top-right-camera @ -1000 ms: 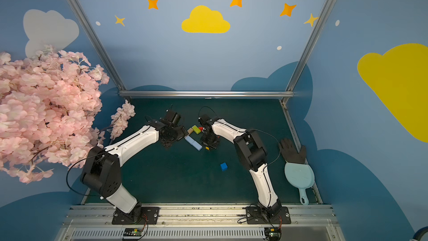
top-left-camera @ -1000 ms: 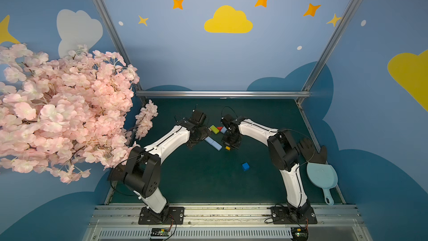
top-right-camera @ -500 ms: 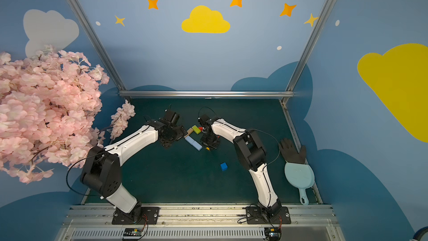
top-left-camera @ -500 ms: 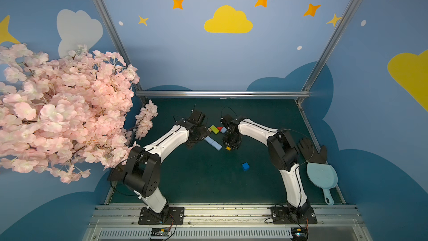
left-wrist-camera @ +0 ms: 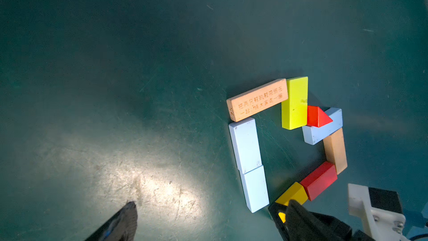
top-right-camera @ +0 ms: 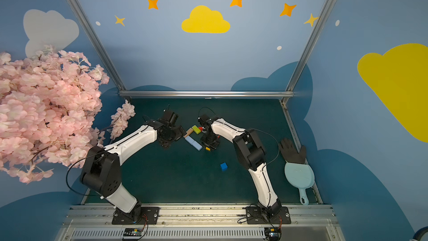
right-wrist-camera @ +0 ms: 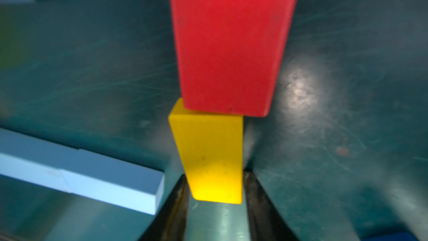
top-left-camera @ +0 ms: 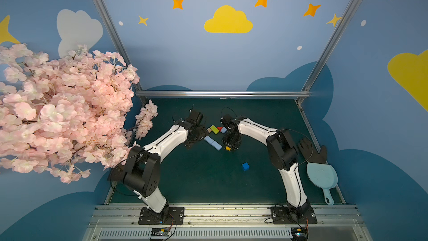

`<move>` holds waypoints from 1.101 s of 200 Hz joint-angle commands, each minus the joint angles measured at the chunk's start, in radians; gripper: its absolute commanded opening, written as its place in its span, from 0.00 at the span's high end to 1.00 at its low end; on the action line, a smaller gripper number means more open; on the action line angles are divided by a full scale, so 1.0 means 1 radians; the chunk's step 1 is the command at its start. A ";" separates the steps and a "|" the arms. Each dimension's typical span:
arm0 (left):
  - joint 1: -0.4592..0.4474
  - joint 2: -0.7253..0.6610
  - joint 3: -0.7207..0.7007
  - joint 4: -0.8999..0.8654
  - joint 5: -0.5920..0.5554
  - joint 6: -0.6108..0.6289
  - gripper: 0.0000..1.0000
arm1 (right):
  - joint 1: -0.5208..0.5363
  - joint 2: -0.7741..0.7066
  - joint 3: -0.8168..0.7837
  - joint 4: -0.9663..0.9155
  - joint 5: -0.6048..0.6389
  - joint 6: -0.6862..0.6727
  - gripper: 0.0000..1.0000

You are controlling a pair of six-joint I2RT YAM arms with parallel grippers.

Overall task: Assemble a heart with building blocks
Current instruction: Assemble the building block at the center of the board.

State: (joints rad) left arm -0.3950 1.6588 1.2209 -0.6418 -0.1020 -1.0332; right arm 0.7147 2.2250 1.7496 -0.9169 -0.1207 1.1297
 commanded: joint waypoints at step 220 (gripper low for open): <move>0.012 -0.069 -0.083 0.036 0.033 0.026 0.00 | -0.031 -0.027 -0.020 -0.046 0.155 -0.026 0.20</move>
State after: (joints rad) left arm -0.3878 1.6234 1.1603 -0.6060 -0.0658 -1.0134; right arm 0.6964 2.1780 1.6871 -0.9405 0.0128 1.1168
